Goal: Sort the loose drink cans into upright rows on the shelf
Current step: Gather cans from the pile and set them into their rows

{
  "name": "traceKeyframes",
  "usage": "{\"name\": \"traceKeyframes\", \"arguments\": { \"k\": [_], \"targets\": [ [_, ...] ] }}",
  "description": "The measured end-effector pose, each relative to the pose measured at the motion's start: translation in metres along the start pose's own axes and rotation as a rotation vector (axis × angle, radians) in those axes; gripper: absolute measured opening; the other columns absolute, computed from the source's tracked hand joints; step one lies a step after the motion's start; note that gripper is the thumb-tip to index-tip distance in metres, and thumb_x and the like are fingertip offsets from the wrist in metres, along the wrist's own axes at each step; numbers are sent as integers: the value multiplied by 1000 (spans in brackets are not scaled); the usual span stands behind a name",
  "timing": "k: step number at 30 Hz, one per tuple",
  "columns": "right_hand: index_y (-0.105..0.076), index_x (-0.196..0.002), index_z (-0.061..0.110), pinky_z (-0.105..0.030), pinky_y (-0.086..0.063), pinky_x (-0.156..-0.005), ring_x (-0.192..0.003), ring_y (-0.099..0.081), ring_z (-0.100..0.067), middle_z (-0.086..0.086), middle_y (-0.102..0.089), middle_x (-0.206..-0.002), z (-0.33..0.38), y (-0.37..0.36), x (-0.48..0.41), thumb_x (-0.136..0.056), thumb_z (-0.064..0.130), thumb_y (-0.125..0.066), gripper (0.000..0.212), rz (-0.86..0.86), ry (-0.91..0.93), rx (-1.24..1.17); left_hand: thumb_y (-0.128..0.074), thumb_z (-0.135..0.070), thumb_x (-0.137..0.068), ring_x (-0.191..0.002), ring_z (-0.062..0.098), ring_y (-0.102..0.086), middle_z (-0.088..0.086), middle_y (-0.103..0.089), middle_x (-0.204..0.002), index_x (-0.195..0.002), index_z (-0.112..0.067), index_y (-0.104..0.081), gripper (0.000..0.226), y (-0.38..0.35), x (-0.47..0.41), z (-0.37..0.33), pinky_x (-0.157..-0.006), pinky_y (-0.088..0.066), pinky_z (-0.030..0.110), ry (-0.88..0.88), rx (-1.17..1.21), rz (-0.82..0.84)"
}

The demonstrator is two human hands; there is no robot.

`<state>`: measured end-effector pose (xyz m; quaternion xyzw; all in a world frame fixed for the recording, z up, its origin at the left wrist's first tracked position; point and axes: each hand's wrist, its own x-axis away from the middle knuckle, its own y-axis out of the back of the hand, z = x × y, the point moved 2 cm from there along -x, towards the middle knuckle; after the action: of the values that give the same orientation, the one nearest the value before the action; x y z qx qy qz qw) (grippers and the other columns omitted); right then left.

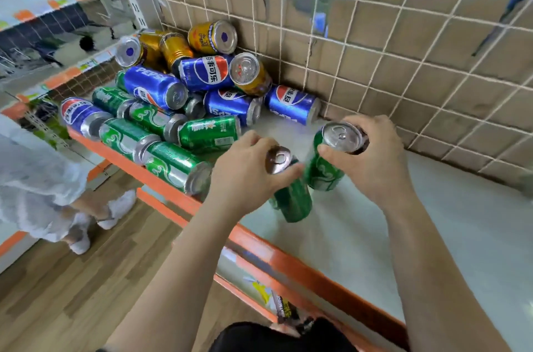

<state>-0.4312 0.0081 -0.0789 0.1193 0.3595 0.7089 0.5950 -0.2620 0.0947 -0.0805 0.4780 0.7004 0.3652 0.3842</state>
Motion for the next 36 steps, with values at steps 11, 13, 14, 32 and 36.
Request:
{"name": "traceKeyframes", "arguments": {
  "k": [11, 13, 14, 32, 36],
  "targets": [
    [-67, -94, 23, -26, -34, -69, -82, -49, -14, 3, -46, -92, -16, 103, 98, -59, 53, -55, 48, -249, -258, 234, -57, -63, -73, -81, 22, -57, -8, -42, -87, -103, -19, -67, 54, -15, 11, -82, -66, -35, 26, -340, 87, -45],
    [-68, -99, 24, -24, -34, -70, -82, -48, -12, 5, -45, -93, -19, 124, 116, -58, 55, -55, 53, -246, -251, 231, -44, -69, -67, -79, 19, -57, -10, -42, -86, -100, -22, -68, 63, -20, 18, -106, -66, -36, 25, -419, 123, -29],
    [-68, -100, 24, -24, -34, -70, -82, -48, -11, 6, -44, -93, -22, 137, 126, -59, 54, -58, 52, -255, -263, 231, -40, -70, -65, -80, 18, -57, -10, -43, -87, -101, -23, -68, 65, -24, 23, -122, -66, -39, 25, -452, 134, 7],
    [-59, -111, 50, -25, -40, -66, -75, -50, -14, 4, -41, -100, -192, 371, 257, -82, 29, -59, 37, 19, -243, 409, -34, -50, -80, -81, 14, -48, -4, -51, -107, -108, -40, -62, 40, -145, 122, -402, -69, -34, 28, -682, 144, 251],
    [-54, -107, 48, -31, -45, -71, -75, -53, -13, 4, -38, -105, -219, 392, 255, -78, 28, -60, 35, 64, -238, 416, -31, -55, -78, -87, 17, -54, -9, -49, -109, -104, -43, -58, 40, -156, 117, -432, -67, -42, 30, -691, 101, 272]
  ]
}}
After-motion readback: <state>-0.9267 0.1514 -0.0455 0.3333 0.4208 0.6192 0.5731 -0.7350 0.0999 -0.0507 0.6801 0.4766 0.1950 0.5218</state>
